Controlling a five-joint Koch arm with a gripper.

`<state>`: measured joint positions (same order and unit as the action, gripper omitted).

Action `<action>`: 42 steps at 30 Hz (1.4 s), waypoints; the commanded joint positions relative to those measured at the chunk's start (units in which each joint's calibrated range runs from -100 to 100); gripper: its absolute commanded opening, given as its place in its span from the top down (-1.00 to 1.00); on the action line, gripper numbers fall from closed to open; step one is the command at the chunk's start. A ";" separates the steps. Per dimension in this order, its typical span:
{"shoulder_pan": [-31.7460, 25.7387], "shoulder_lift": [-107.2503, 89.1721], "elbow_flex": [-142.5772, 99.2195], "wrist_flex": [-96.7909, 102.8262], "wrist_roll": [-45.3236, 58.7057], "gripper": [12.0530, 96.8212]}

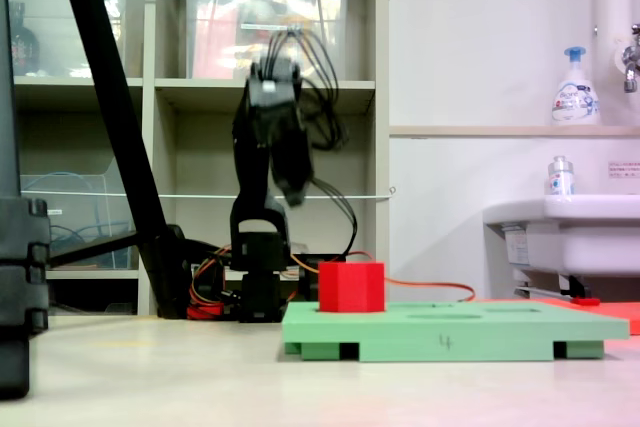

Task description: Put the octagonal pillar block into the corresponding hole

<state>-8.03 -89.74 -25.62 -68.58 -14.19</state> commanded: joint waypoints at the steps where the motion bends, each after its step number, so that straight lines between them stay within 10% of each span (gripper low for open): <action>1: 0.05 -9.42 -7.78 21.73 1.22 -0.11; 14: 4.79 -10.26 -70.99 73.44 10.35 -0.03; 42: 4.74 -10.26 -74.38 70.84 11.04 0.13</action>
<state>-3.44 -99.59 -98.33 6.51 -3.74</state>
